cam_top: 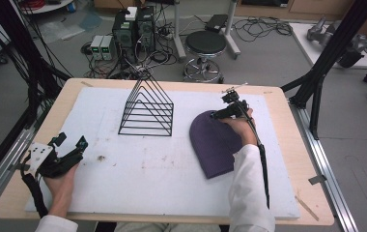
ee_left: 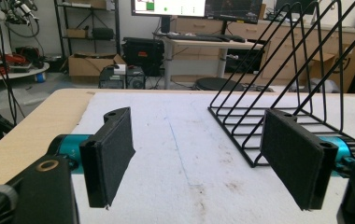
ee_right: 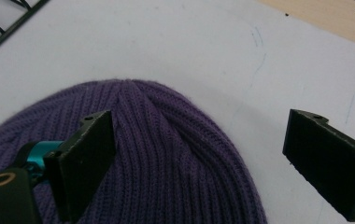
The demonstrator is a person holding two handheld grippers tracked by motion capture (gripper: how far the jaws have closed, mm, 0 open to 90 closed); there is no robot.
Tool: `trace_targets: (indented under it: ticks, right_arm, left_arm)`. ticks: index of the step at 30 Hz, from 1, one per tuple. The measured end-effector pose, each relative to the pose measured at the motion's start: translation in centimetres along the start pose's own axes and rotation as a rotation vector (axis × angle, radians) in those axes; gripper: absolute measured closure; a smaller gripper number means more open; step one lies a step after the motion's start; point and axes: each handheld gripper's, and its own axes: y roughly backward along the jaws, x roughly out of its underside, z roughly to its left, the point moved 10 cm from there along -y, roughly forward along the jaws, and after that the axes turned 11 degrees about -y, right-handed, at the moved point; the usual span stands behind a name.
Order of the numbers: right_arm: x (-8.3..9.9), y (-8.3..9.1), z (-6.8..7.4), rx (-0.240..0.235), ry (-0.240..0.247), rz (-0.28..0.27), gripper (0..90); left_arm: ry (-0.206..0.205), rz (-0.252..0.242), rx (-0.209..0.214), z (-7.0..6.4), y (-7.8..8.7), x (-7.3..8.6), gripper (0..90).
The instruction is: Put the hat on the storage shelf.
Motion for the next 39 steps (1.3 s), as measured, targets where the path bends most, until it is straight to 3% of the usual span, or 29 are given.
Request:
trace_targets:
  ticks: [9,14,22,28,31,36,39]
  right_arm:
    - [0.9,-0.9,-0.6,0.049,0.006,0.055,8.6]
    - [1.2,-1.0,-0.1,0.019,0.02,0.076,8.6]
    - [2.0,-1.6,-0.5,-0.009,-0.023,0.116,8.6]
    - [2.3,-1.9,-0.3,-0.015,-0.015,0.13,9.0]
    - [2.4,-1.9,-0.1,-0.045,-0.026,0.138,16.3]
    - [2.7,-1.9,0.0,-0.059,-0.074,0.158,19.5]
    - [2.7,-1.7,0.3,-0.065,-0.075,0.163,26.9]
  left_arm:
    - [0.003,0.006,0.003,-0.1,0.0,0.1,26.0]
    - [0.01,0.002,0.0,-0.1,0.2,0.0,26.0]
    - [0.015,0.0,0.004,-0.1,0.2,0.0,26.2]
    - [0.013,-0.001,0.01,-0.3,0.2,0.0,26.2]
    - [0.012,-0.002,0.011,-0.3,0.3,0.0,26.2]
    - [0.017,-0.003,0.009,-0.2,0.2,0.0,26.2]
    - [0.02,0.001,0.009,-0.2,0.2,0.1,26.2]
